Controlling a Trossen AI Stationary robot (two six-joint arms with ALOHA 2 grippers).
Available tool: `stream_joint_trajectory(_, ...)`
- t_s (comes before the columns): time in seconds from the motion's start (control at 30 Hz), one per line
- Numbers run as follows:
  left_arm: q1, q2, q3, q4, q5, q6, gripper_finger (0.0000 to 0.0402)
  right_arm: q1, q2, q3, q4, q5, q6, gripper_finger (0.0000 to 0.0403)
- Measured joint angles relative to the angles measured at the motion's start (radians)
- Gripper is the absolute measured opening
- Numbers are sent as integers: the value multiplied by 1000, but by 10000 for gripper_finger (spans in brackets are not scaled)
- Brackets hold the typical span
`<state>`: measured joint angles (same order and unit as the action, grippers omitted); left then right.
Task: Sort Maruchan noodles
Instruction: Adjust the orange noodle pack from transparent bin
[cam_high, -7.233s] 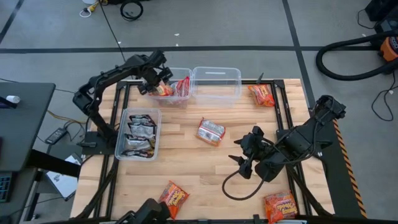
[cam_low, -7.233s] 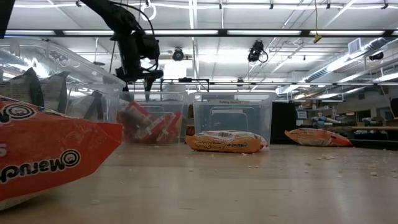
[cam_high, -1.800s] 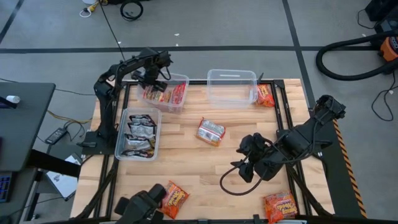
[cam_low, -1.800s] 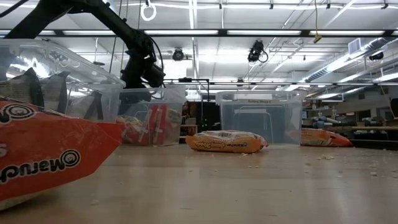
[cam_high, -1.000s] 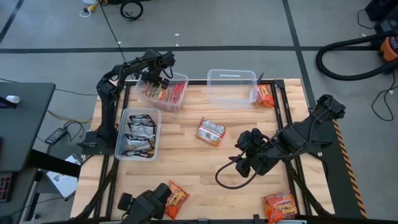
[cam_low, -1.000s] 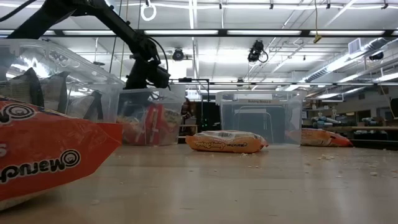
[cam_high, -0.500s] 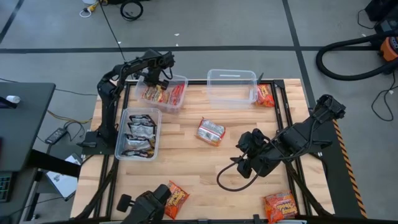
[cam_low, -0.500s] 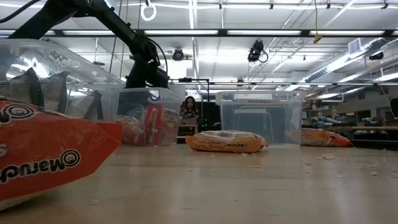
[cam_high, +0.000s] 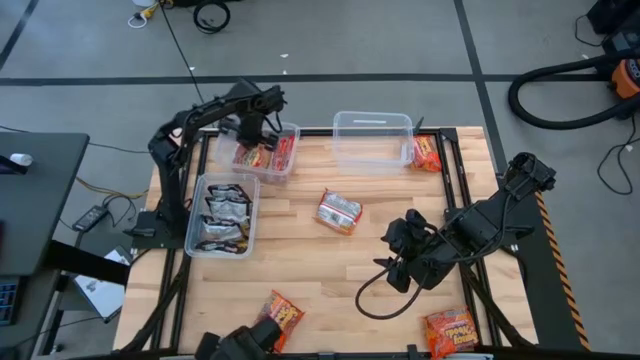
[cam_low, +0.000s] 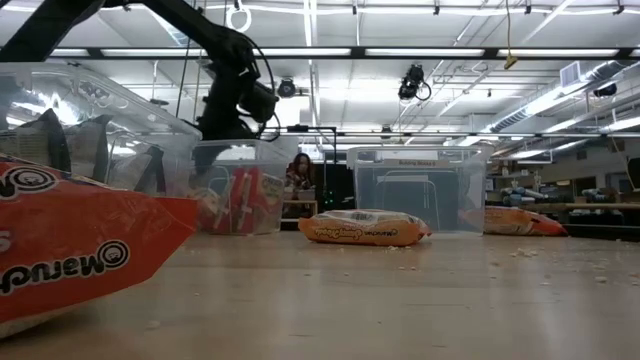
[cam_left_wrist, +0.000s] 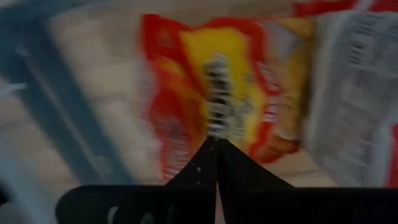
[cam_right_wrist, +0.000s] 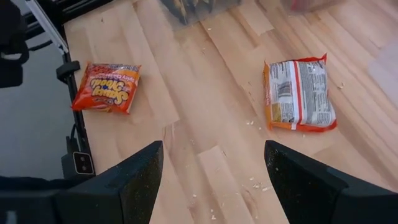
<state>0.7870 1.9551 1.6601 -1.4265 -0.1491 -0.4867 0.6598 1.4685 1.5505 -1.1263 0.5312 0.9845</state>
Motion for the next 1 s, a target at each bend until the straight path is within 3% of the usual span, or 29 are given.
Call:
stream_joint_trajectory(0.2,-48,9,-45,53,-71,-24,26,3,0,0,1,-8,8,284)
stream_joint_trajectory(0.4,-20,3,-49,41,-130,-25,54,37,0,0,1,-27,50,284)
stream_joint_trajectory(0.67,-4,-4,-49,122,-20,-94,120,38,0,0,-1,4,60,284)
stream_joint_trajectory(0.83,4,25,-48,93,-12,-137,167,31,0,0,-2,9,77,284)
stream_joint_trajectory(1.0,25,53,-46,93,-10,-141,189,36,0,0,-3,16,109,284)
